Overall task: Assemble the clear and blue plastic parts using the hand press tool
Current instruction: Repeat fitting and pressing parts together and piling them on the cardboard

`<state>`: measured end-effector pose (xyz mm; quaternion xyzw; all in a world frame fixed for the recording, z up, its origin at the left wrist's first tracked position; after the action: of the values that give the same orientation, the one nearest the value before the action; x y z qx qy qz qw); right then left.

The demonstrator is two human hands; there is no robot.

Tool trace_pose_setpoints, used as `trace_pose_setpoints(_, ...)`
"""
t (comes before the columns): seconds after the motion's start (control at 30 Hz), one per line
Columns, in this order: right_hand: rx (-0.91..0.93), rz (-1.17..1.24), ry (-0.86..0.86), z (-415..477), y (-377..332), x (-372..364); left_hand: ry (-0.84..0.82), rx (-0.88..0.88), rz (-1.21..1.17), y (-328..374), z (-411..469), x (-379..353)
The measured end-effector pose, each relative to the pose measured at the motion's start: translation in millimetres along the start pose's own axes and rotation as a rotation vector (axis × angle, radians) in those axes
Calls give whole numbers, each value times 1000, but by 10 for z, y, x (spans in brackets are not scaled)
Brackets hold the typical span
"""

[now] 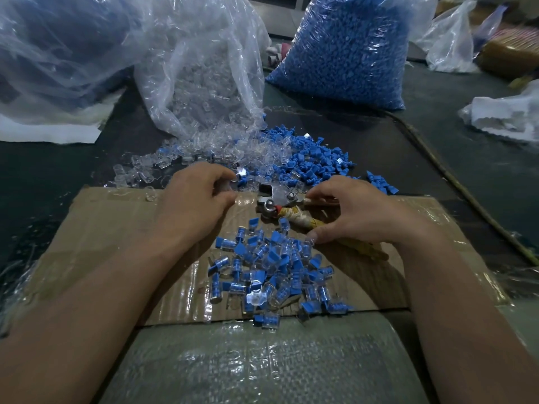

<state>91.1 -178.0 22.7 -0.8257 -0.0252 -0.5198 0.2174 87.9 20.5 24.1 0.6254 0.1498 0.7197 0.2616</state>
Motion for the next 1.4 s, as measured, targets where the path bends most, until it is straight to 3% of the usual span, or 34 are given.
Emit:
trace_pose_setpoints(0.17,1,156,53,-21,18,41,172,-9,-155,67,-95,204)
trace_pose_setpoints(0.37,-97,326,532,-119,308,405,126,36,-342,88,-138,201)
trace_pose_setpoints(0.43,-148,397,607,-142,428,441,103,65,-418,74,-140,181)
trace_pose_setpoints(0.63,-191,359,582,-10,492,372,53,77,-691,97,-172,146)
trace_pose_setpoints(0.8,-155,165,492,176,329,279,29,130,-802,69,-200,107)
trace_pose_setpoints(1.4,-150,128,467,258,338,250,-26,102,-853,100,-167,46)
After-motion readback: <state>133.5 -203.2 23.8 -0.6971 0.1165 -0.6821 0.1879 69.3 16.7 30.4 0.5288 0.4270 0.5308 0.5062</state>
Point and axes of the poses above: each hand's wrist, its own z-axis towards the middle knuckle, its own x-axis out of the back of the hand, y = z × x, the point moved 8 cm from there along z, towards the middle knuckle, and after that the axes turned 9 degrees about -y, right-handed, at the moved point
